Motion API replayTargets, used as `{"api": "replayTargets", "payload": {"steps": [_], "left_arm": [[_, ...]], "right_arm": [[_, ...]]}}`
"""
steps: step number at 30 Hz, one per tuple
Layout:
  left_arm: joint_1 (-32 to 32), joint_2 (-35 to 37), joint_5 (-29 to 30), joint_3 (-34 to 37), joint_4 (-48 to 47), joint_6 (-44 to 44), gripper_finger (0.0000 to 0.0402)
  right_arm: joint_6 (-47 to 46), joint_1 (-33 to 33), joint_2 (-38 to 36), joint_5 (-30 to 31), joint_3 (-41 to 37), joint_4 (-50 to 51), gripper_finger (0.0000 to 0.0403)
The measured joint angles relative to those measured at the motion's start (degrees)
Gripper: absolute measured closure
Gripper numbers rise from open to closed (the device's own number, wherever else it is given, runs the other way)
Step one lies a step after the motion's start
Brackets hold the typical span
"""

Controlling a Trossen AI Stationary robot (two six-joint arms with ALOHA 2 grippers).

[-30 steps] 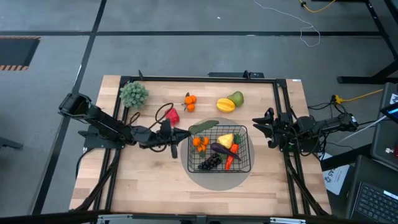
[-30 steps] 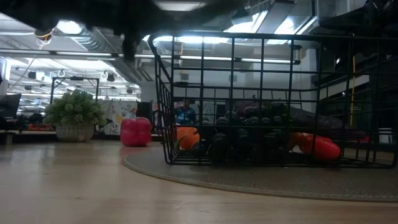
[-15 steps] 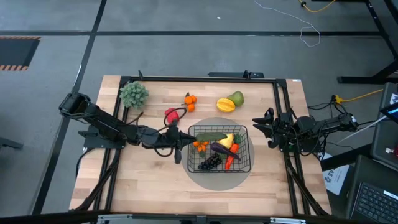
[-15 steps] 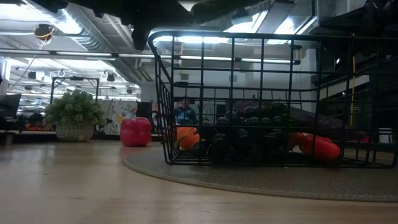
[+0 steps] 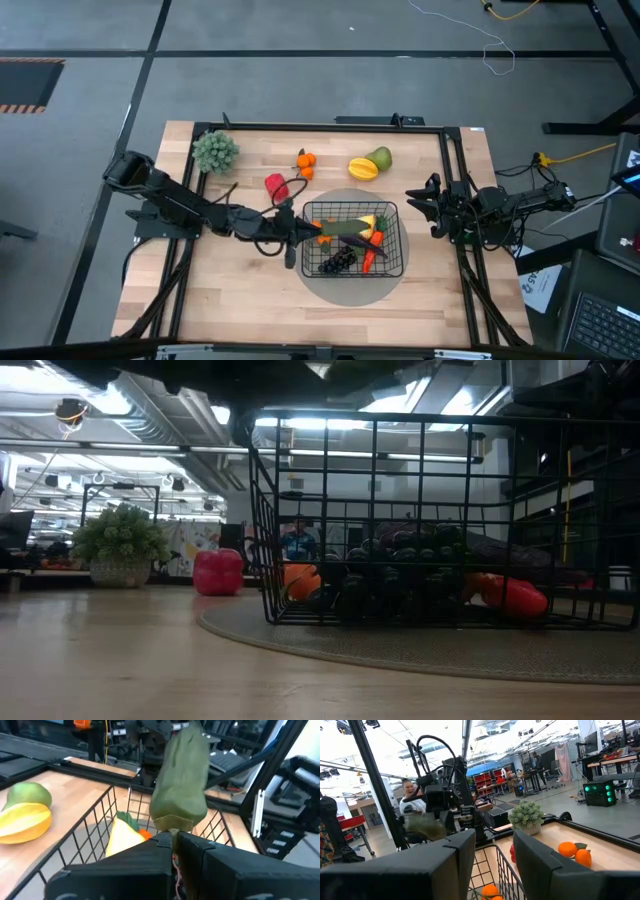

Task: Build produce basket
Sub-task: Put the green chili pepper into the black wire basket, then put the red bell pepper into the black wire basket

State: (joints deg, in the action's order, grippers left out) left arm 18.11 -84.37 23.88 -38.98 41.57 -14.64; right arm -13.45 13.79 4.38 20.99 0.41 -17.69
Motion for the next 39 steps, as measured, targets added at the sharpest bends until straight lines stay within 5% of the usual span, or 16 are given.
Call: {"api": "replayTargets", "payload": {"steps": [39], "left_arm": [[-1.2,-2.8,0.7,-2.5,-0.5,0.3,0.0370]], "right_arm": [[-1.1,0.0,0.0,0.0,0.0,0.5,0.0272]]}}
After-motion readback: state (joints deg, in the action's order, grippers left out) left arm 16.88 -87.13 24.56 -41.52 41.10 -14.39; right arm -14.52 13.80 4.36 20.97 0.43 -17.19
